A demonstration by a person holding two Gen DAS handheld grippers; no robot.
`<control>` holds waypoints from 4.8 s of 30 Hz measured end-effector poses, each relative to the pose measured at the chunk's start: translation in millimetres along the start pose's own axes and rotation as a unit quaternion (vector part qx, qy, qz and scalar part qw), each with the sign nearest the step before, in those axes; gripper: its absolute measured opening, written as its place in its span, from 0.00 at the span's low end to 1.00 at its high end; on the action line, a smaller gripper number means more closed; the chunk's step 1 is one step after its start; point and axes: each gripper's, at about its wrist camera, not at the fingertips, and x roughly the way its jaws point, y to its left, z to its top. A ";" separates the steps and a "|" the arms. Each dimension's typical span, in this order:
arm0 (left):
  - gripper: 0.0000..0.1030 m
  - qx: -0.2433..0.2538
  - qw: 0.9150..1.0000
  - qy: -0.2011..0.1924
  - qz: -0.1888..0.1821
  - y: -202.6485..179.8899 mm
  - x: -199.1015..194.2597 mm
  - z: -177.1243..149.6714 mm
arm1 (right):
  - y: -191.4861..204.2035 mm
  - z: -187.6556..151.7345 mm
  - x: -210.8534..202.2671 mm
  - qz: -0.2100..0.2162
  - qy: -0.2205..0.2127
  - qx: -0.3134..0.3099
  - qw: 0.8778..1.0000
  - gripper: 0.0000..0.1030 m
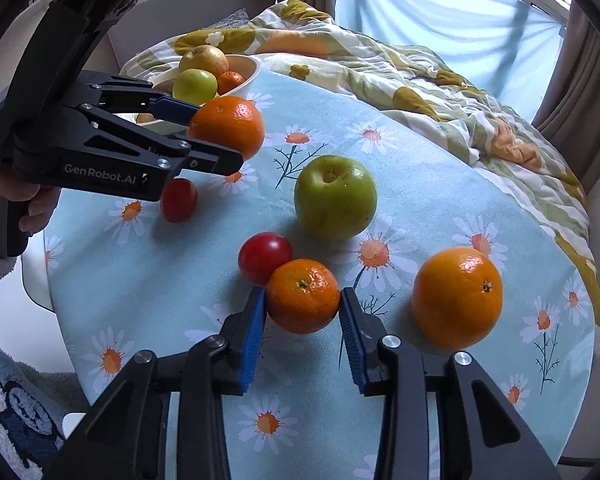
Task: Organize fruits
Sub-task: 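Grasp the large orange with the left gripper while the right gripper grasps a tangerine, then carry the orange into the bowl with the left gripper while the right gripper carries the tangerine there, then open both grippers to release the orange and tangerine in the bowl, then withdraw both grippers from the bowl toward the loose fruit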
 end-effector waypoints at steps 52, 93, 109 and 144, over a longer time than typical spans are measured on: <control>0.63 -0.052 0.998 -0.039 0.002 234.5 -73.2 -11.5 | 113.7 175.1 15.1 -0.025 -0.055 0.129 0.990 0.33; 1.00 -0.095 0.995 -0.029 0.011 241.1 -83.1 -22.1 | 84.6 199.6 44.8 -0.015 -0.027 0.155 0.987 0.33; 1.00 -0.110 0.993 -0.005 0.039 231.1 -75.4 -48.3 | 65.5 196.2 76.5 0.002 -0.012 0.163 0.987 0.45; 1.00 -0.029 0.998 -0.054 0.012 192.1 -152.3 -19.0 | 85.0 157.8 -63.5 -0.088 -0.071 0.229 0.967 0.97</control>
